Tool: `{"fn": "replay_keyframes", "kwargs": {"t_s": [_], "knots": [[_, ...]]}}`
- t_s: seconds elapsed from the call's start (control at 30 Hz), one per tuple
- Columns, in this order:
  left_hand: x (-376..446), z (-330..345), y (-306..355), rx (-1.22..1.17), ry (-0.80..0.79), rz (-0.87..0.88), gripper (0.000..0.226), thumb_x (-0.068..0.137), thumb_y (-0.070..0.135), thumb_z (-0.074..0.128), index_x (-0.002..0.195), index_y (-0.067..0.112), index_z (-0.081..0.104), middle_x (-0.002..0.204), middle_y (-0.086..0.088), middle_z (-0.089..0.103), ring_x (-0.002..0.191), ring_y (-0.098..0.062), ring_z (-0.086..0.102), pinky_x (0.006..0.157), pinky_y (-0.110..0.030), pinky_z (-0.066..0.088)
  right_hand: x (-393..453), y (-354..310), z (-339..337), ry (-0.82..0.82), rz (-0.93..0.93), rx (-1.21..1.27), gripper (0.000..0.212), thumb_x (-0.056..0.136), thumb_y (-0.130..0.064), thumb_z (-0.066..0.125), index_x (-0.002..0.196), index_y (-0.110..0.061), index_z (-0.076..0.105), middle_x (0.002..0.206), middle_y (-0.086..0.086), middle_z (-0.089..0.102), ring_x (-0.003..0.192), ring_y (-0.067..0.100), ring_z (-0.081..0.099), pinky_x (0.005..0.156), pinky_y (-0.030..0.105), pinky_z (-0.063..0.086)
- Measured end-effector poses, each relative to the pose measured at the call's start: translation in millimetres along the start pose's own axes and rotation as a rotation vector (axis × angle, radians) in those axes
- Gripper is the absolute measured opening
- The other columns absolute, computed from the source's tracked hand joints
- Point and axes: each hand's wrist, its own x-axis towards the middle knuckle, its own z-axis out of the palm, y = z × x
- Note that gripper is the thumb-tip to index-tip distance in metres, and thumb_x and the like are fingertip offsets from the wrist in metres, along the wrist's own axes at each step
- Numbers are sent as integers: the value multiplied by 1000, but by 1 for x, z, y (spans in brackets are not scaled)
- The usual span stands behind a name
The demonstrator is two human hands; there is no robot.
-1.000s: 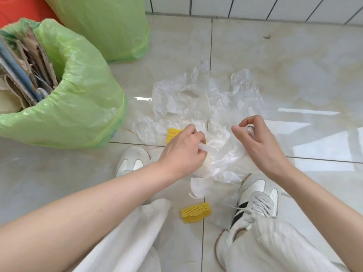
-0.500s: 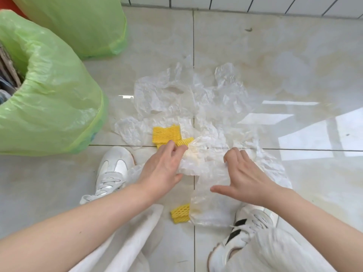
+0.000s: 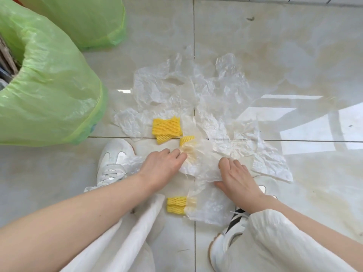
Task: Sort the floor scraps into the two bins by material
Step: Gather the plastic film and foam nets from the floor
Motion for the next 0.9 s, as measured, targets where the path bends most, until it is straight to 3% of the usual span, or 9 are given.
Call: {"fn": "replay_keyframes", "kwargs": {"t_s": [0.1,0.17,0.23,0.37,0.43,0.5,0.57,0.73,0.9], "knots": [[-6,-11,3,-147,82,-118,45,56,14,78,99,18,66,75,0,58,57,-23,60,32,-25,38,13,1,-5,-24,75,118,28,82,-4,53,93,-16,30,92,5,53,82,30,52,65,37,36],[-13,-16,7,-248,165,-221,44,75,18,52,118,22,61,81,-1,56,63,-24,60,36,-29,43,22,4,-14,-17,96,162,25,80,0,49,99,-11,36,96,9,55,81,34,53,65,38,37],[-19,-20,9,-320,221,-264,53,80,17,33,128,24,55,83,-2,52,67,-26,57,41,-33,45,30,10,-26,3,113,266,27,79,1,49,103,-7,38,99,11,53,80,35,53,68,40,40],[-17,-32,6,-501,280,-337,47,80,4,47,123,21,57,92,-6,48,80,-30,54,57,-38,47,40,17,-59,152,159,464,34,77,2,52,107,-6,39,86,5,46,78,31,48,66,35,32],[-16,-38,8,-524,310,-341,39,79,13,50,117,20,57,92,-4,46,79,-28,53,60,-35,46,42,18,-75,204,256,574,37,78,3,50,112,-8,39,76,0,44,65,21,44,56,36,26],[-17,-43,16,-516,304,-276,42,76,28,46,116,21,57,91,-2,44,77,-24,51,61,-31,45,40,19,-89,245,366,709,41,80,1,49,117,-12,38,80,2,47,62,16,44,52,33,34],[-19,-45,30,-488,248,-184,48,74,38,48,120,26,54,91,1,41,80,-20,51,60,-27,43,35,20,-97,271,426,809,46,81,-1,49,123,-17,37,83,4,47,62,18,45,51,30,38],[-24,-27,60,-325,-230,61,78,77,62,57,139,44,14,113,1,29,104,-23,44,71,-36,42,21,24,-103,276,498,854,60,83,-4,52,136,-23,30,84,1,47,66,16,47,48,22,38],[-29,-7,74,-128,-354,220,81,78,51,64,141,38,15,130,-8,28,105,-31,44,62,-36,36,22,31,-81,157,500,712,62,81,-11,60,140,-16,39,120,6,55,113,26,51,80,23,35]]}}
